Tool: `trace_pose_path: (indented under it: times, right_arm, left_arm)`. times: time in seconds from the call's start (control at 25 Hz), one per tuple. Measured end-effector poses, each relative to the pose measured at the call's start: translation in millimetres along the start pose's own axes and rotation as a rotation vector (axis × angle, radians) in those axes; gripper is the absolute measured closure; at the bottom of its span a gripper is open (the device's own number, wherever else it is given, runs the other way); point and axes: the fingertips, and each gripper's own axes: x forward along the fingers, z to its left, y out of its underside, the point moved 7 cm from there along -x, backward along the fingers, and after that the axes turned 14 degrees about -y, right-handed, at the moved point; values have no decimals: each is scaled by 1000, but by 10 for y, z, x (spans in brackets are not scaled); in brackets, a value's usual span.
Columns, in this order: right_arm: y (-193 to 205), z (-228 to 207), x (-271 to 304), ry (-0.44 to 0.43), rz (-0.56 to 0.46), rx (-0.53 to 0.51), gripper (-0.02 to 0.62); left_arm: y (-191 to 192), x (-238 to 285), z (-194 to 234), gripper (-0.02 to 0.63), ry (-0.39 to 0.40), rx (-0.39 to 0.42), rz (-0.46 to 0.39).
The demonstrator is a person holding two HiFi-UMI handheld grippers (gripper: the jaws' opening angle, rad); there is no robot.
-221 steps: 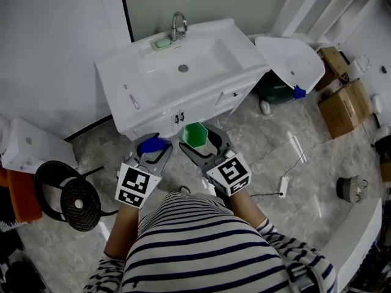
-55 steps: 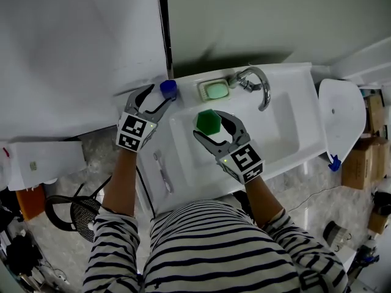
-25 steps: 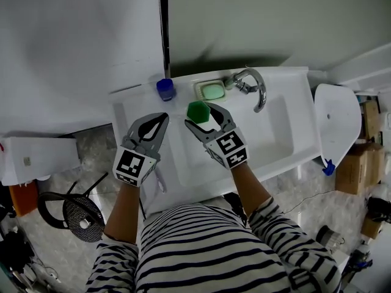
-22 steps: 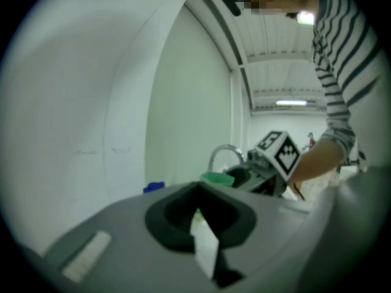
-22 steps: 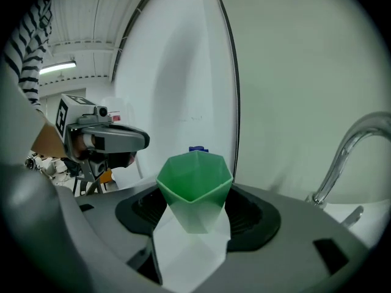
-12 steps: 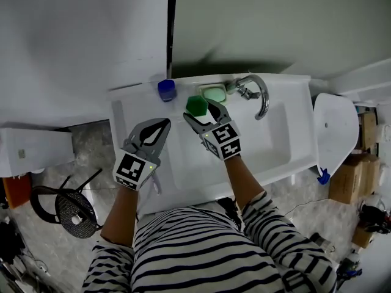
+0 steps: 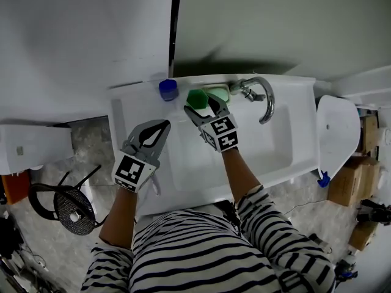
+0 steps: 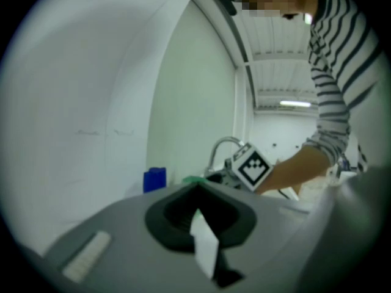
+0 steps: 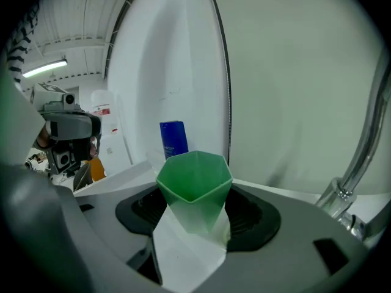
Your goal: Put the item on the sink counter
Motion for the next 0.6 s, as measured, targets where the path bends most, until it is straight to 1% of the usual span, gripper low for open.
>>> trace_pose_path:
  times: [0.28,0.48,0.6]
  right_arm:
    - [108,-112,180,6,29,2,299]
    - [169,-171,258,13,40,9,298]
    - [184,-204,276,18,42,13,298]
  left_arm:
    - [59,10,45,600,13,0,13]
    - [83,-1,104,600,6,-12,5]
    - [116,-12,139,600,4,-8,14]
